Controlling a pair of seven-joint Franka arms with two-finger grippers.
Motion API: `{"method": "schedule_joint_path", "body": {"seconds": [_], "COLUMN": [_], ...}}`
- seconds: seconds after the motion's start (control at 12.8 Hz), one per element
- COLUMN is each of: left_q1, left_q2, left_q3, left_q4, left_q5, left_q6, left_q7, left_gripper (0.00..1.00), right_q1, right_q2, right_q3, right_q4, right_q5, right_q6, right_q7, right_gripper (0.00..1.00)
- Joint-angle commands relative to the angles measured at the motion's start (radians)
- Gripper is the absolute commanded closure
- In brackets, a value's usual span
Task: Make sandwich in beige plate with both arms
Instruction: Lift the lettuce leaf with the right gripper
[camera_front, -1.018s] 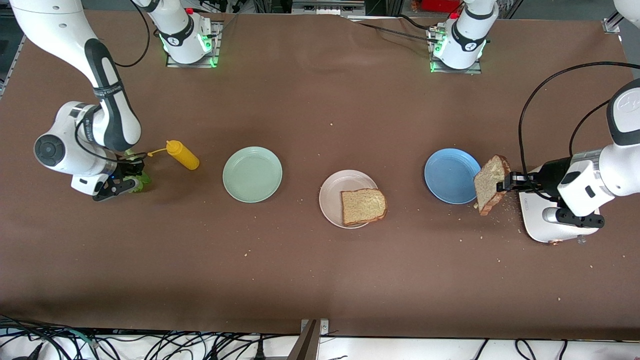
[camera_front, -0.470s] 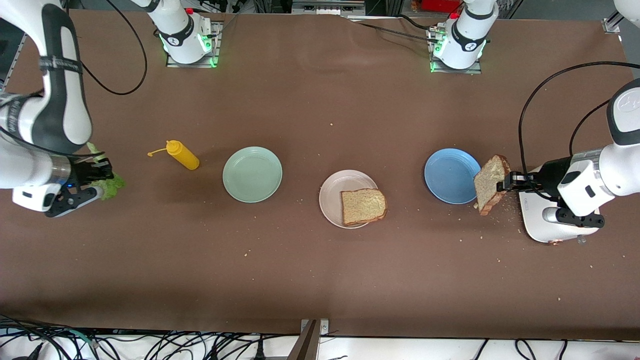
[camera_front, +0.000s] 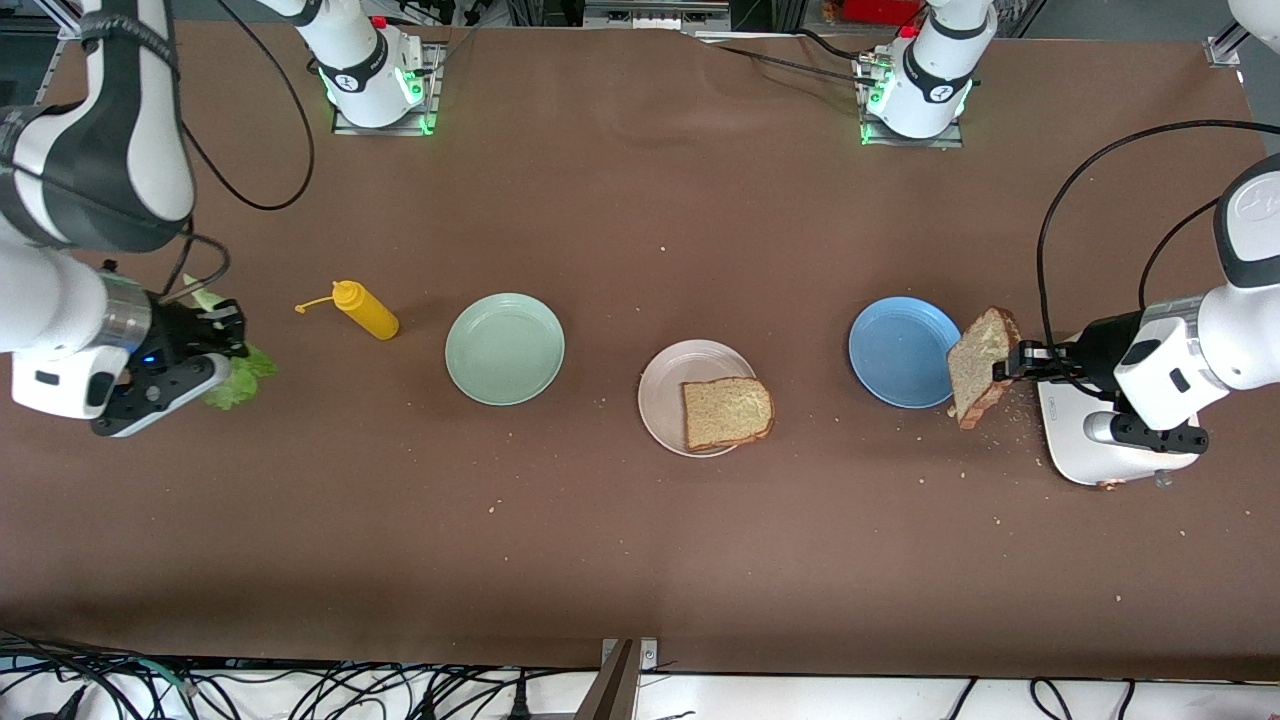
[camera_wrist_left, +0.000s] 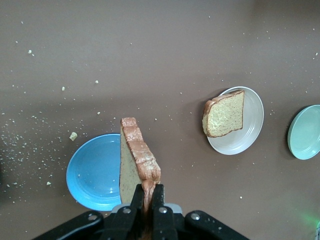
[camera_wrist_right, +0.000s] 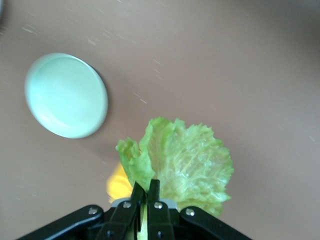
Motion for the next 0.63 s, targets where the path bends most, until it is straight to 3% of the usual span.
{"method": "schedule_joint_path", "body": {"seconds": [0.0, 0.31, 0.55], "left_q1": [-0.004, -0.004, -0.004], "left_q2": [-0.014, -0.014, -0.013], "left_q3": [-0.004, -0.004, -0.003], "left_q4": [0.006, 0.006, 0.006], "left_q5": [0.021, 0.021, 0.013], "left_q6": [-0.019, -0.021, -0.019], "left_q7": [-0.016, -0.016, -0.021], "left_gripper": [1.0, 1.0, 1.0], "right_q1": [0.119, 0.353, 0.516], "right_q2": [0.009, 0.024, 0.101], "right_q3": [-0.008, -0.008, -0.008], "right_q4": [0.035, 0.033, 0.033], "right_q5": [0.087, 0.122, 0.12], "right_q6": [0.0, 0.237, 0.441], "right_q7": [0.051, 0.059, 0.162], "right_gripper": [1.0, 1.0, 1.0]}}
